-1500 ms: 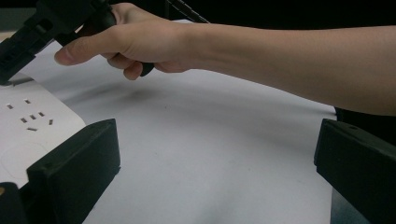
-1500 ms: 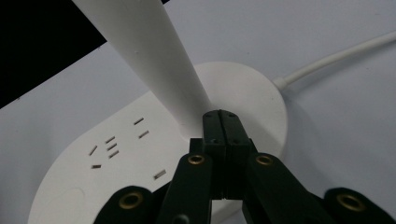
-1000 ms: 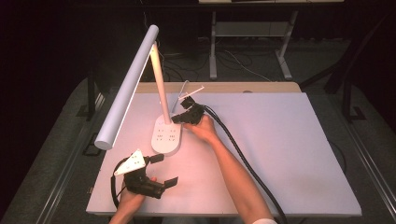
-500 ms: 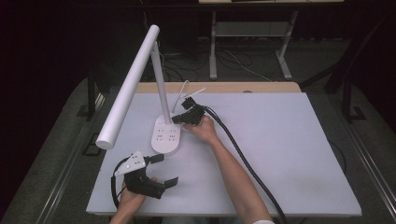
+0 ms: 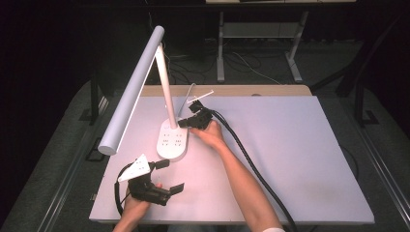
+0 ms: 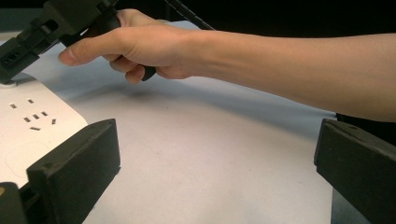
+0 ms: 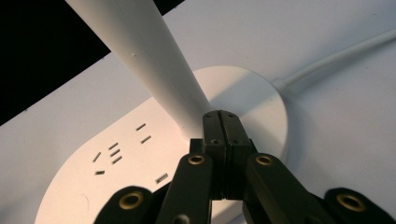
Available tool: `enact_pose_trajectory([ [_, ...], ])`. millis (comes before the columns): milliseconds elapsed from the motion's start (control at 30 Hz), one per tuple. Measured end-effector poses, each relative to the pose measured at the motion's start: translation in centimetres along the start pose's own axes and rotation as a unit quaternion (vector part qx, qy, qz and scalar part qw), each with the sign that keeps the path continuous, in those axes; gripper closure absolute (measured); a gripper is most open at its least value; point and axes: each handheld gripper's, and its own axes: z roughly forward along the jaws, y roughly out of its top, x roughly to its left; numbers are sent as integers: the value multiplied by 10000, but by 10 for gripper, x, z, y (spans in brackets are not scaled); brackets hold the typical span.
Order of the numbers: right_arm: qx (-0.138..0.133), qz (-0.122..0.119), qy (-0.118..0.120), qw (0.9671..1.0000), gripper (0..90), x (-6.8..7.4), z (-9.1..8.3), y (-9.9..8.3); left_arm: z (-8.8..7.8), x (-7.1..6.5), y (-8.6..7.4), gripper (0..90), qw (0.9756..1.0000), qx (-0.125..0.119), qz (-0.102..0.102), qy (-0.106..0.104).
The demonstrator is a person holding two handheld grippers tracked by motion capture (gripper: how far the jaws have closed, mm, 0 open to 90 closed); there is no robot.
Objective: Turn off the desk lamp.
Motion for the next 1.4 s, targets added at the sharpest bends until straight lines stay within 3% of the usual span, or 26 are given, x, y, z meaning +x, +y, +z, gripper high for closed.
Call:
enact_pose_trajectory([
  [233, 45, -102, -82, 9999, 900, 3, 0, 1, 0, -1, 0, 0, 10000, 13, 15, -3],
  [400, -71, 43, 66, 9999, 900, -2, 0, -3, 1, -1, 0, 0, 10000, 13, 6, 20],
  [900, -129, 57, -12, 9999, 900, -1, -2, -4, 0, 0, 0, 0, 10000, 1, -3, 39],
  [1133, -275, 121, 40, 9995, 900, -4, -17, -3, 0, 1, 0, 0, 10000, -1, -4, 41],
  [1400, -280, -43, 1, 9996, 900, 0, -39, -3, 0, 0, 0, 0, 10000, 2, -14, 52],
])
